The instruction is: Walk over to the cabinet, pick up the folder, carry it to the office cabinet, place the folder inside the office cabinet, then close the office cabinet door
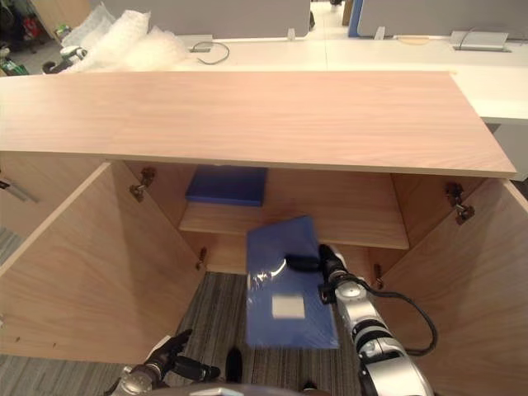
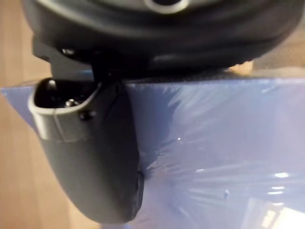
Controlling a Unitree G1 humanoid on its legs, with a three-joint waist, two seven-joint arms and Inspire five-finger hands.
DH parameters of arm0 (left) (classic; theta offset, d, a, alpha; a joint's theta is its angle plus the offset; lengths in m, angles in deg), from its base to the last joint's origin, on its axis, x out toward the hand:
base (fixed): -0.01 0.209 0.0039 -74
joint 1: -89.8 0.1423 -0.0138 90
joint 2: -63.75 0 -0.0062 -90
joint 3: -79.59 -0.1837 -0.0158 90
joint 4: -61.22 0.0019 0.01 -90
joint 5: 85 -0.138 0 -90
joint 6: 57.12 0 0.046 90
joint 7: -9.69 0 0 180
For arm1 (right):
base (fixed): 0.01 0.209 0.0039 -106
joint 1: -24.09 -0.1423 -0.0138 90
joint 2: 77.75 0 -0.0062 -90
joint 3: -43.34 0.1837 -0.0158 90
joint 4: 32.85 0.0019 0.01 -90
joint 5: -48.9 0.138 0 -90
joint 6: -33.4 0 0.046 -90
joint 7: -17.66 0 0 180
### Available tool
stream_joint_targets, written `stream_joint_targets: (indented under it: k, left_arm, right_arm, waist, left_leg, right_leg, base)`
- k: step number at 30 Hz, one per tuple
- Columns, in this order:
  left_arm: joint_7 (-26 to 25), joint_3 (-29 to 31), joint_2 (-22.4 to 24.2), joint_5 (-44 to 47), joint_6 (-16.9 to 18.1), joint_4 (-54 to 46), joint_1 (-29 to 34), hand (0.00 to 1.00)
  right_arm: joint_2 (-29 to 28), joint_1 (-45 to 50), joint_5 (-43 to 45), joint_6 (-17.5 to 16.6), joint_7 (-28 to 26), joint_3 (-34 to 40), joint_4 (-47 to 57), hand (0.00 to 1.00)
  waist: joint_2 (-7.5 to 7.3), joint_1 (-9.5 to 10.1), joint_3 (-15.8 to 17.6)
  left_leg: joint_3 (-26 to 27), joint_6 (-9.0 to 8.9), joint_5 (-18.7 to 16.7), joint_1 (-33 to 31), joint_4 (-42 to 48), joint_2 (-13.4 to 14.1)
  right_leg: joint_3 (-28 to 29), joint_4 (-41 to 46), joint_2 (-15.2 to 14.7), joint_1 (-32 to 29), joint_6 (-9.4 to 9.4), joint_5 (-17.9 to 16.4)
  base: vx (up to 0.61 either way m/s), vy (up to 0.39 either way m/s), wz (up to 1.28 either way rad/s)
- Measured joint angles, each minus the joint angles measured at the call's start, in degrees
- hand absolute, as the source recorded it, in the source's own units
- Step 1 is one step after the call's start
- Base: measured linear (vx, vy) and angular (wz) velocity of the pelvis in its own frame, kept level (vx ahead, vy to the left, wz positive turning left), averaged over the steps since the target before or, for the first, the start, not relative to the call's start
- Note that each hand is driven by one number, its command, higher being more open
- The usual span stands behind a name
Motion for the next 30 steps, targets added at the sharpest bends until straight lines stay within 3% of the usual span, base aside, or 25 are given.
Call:
stream_joint_targets:
  k: [4, 7, 8, 10, 12, 13, 14, 17, 22, 27, 30]
  left_arm:
    - [-2.98, 2.89, 1.15, 1.42, -0.81, -0.52, -0.13, 1.00]
    - [-4.17, 4.13, 2.36, 3.80, -1.11, -2.54, -0.16, 1.00]
    - [-4.56, 5.07, 2.94, 5.37, -1.02, -4.11, -0.25, 1.00]
    - [-4.85, 5.77, 3.69, 7.53, -0.94, -5.70, -0.28, 1.00]
    - [-4.90, 6.76, 4.45, 9.46, -0.39, -8.05, -0.26, 1.00]
    - [-4.90, 6.76, 4.44, 9.57, -0.30, -8.35, -0.30, 1.00]
    - [-4.87, 6.92, 4.42, 10.17, 0.25, -9.74, -0.46, 1.00]
    - [-4.60, 7.18, 4.47, 12.58, 0.89, -12.53, -0.89, 1.00]
    - [-3.32, 7.95, 4.66, 16.57, 2.67, -14.72, -3.14, 1.00]
    - [-3.20, 9.59, 6.20, 19.44, 2.97, -14.73, -6.12, 1.00]
    - [-3.47, 9.63, 6.51, 19.45, 2.95, -14.72, -7.16, 1.00]
  right_arm:
    - [-0.48, -6.93, 32.57, -3.69, 3.30, 9.67, -1.14, 0.00]
    - [-0.09, -12.82, 44.01, -7.48, 3.84, 15.16, 0.71, 0.00]
    - [-0.03, -14.74, 47.39, -9.49, 4.22, 16.45, 4.41, 0.00]
    - [-0.06, -15.89, 50.75, -10.74, 4.24, 16.48, 9.13, 0.00]
    - [0.17, -18.87, 51.83, -13.30, 5.32, 15.14, 13.57, 0.00]
    - [0.32, -19.11, 51.83, -13.52, 5.58, 14.79, 13.96, 0.00]
    - [0.98, -20.07, 51.78, -14.09, 6.36, 13.58, 15.35, 0.00]
    - [1.13, -23.21, 50.29, -14.06, 8.23, 13.38, 18.29, 0.00]
    - [3.93, -31.55, 48.55, -12.74, 9.76, 10.89, 18.74, 0.00]
    - [5.14, -36.42, 49.19, -12.98, 11.51, 11.48, 18.80, 0.00]
    - [5.10, -37.46, 53.75, -14.32, 13.35, 13.37, 18.77, 0.00]
  waist:
    - [2.06, 0.07, 2.89]
    - [3.23, 0.26, 5.56]
    - [3.10, 1.17, 7.10]
    - [3.15, 1.65, 8.10]
    - [3.54, 2.25, 8.93]
    - [3.53, 2.37, 9.04]
    - [3.62, 2.62, 9.46]
    - [4.11, 2.63, 11.77]
    - [5.22, 2.84, 14.92]
    - [4.97, 4.14, 16.44]
    - [4.75, 4.64, 16.74]
  left_leg:
    - [-0.62, 0.14, 0.10, -0.30, 0.09, -0.35]
    - [-1.90, 0.06, -0.51, -4.01, 3.54, -0.32]
    - [-1.99, 0.25, -2.61, -7.62, 8.53, -0.48]
    - [-2.17, 0.34, -5.76, -11.92, 15.87, -0.63]
    - [-2.23, 0.22, -12.15, -19.01, 29.59, 0.02]
    - [-2.21, 0.23, -12.78, -19.85, 30.93, 0.17]
    - [-2.20, -0.03, -15.57, -23.44, 37.03, 0.76]
    - [-2.22, -0.14, -21.07, -30.09, 49.12, 1.63]
    - [-2.17, 0.10, -27.55, -40.20, 65.13, 3.02]
    - [-1.68, 0.23, -30.46, -46.49, 73.54, 3.08]
    - [-1.66, 0.24, -30.48, -47.24, 74.19, 2.73]
  right_leg:
    - [-0.70, 0.36, -0.28, 0.10, 0.15, -0.08]
    - [-1.56, 6.65, -1.14, -4.10, 0.30, -2.66]
    - [-1.41, 12.80, -2.05, -8.12, 0.17, -5.38]
    - [-1.35, 18.69, -2.84, -11.44, 0.00, -7.99]
    - [-0.48, 29.42, -3.30, -16.97, -0.23, -13.27]
    - [-0.35, 30.52, -3.30, -17.76, -0.33, -13.88]
    - [0.15, 35.78, -3.29, -21.00, -0.50, -16.40]
    - [1.53, 47.54, -3.54, -27.26, -0.46, -21.87]
    - [4.18, 63.51, -3.69, -37.49, 0.34, -28.10]
    - [6.27, 72.64, -4.23, -44.16, 0.70, -32.03]
    - [6.32, 73.78, -4.74, -44.94, 0.54, -32.55]
  base:
    - [-0.02, 0.008, 0.09]
    - [-0.09, 0.000, 0.20]
    - [-0.15, -0.013, 0.15]
    - [-0.12, -0.008, 0.10]
    - [-0.14, -0.031, -0.01]
    - [-0.14, -0.051, -0.12]
    - [-0.12, -0.040, -0.13]
    - [-0.13, -0.040, -0.13]
    - [-0.13, 0.007, -0.17]
    - [-0.11, 0.039, -0.07]
    - [-0.04, 0.004, 0.05]
